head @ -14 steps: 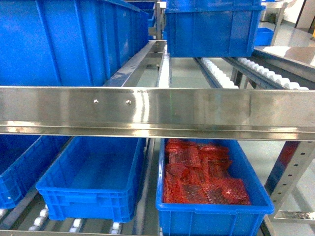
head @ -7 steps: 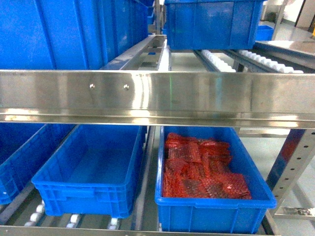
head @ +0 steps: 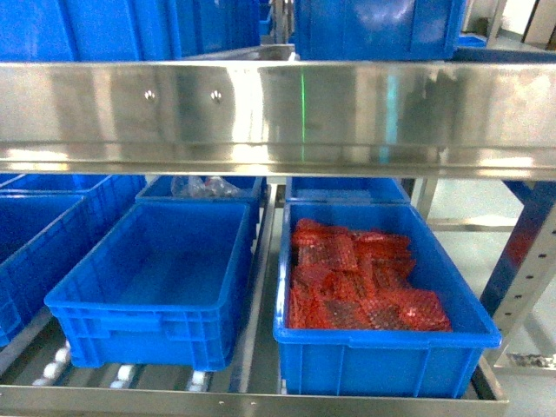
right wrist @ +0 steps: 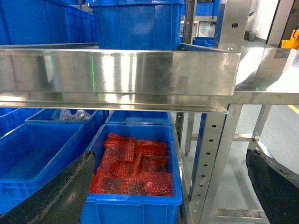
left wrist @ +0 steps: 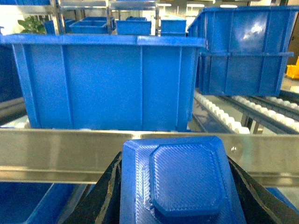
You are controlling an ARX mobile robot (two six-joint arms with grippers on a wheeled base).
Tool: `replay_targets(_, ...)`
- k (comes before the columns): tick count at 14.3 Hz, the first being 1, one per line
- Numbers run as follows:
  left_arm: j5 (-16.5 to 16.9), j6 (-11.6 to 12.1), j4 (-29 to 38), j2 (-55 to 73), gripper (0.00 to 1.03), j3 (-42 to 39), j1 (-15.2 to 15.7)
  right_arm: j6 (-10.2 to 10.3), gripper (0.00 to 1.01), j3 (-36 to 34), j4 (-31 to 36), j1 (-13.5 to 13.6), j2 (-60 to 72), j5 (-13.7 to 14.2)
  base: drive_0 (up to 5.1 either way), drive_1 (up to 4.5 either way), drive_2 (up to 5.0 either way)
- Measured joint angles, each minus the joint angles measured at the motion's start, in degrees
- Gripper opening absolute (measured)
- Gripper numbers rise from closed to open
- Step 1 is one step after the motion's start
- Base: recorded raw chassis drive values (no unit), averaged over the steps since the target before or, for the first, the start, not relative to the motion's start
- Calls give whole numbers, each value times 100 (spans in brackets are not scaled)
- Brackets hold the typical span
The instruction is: Pick blue part to blue bin on bottom shelf
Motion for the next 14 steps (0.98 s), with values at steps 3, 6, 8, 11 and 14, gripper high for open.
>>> replay_targets(3, -2, 2, -11, 2, 44, 0, -2, 0, 98, 0, 15, 0, 0, 4, 0, 0, 0)
replay_targets(6, -2, 0, -7, 2, 44, 0, 0, -4, 98, 0, 7, 0, 0, 2, 0, 0, 0)
replay_targets(8, 0, 0, -4, 2, 44, 0, 0, 7, 98, 0, 0, 0, 0, 4, 0, 0, 0)
replay_targets(11, 0, 2, -4, 2, 44, 0, 0, 0, 98, 0, -4, 0, 0, 0, 0, 0, 0)
replay_targets(14, 2, 0, 7, 4, 44, 0, 0, 4, 98, 0, -4, 0, 0, 2, 0, 0, 0)
